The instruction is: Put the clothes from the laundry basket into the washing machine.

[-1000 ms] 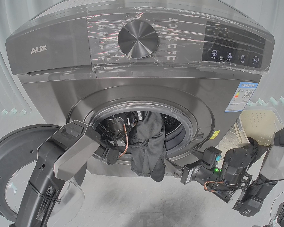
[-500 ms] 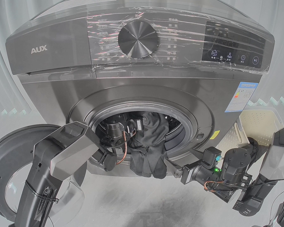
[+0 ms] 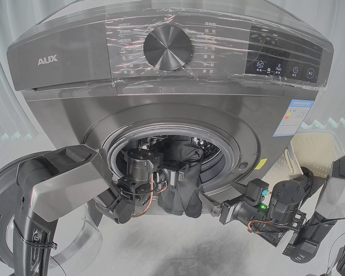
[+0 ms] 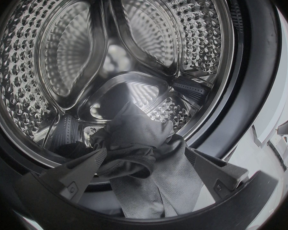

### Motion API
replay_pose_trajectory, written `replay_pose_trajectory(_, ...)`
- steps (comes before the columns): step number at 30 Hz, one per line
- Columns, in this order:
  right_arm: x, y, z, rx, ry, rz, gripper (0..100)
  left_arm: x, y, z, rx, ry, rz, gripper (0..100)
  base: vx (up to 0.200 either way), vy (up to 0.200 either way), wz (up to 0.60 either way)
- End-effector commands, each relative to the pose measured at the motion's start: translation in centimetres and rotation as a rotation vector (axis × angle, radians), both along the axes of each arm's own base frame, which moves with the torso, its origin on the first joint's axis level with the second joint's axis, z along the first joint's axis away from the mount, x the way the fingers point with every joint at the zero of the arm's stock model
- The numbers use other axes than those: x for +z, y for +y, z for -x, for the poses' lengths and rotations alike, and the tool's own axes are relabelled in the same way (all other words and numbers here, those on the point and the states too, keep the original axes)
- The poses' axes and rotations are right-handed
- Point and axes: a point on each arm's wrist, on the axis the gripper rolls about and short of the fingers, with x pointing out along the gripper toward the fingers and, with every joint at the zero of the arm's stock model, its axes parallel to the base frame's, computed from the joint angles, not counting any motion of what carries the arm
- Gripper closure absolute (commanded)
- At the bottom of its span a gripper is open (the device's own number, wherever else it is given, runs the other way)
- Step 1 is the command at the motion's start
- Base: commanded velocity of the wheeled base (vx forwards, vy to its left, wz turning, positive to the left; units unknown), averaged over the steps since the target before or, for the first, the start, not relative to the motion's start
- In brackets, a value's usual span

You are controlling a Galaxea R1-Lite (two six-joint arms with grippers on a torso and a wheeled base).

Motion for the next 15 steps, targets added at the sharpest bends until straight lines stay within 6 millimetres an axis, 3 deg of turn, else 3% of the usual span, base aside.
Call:
replay_pose_trajectory(1,-0.1,0.1,0.0,0.003,0.001,0.001,0,0.6,-0.4,0.4,-0.012,-0.011,0.005,0,0.0,0.0,0.0)
replay_pose_trajectory(15,0.2,0.1,0.0,0.0,0.003,-0.02,0,-3.3,-2.4,-1.5,-0.081,0.004,0.005,0,0.0,0.0,0.0)
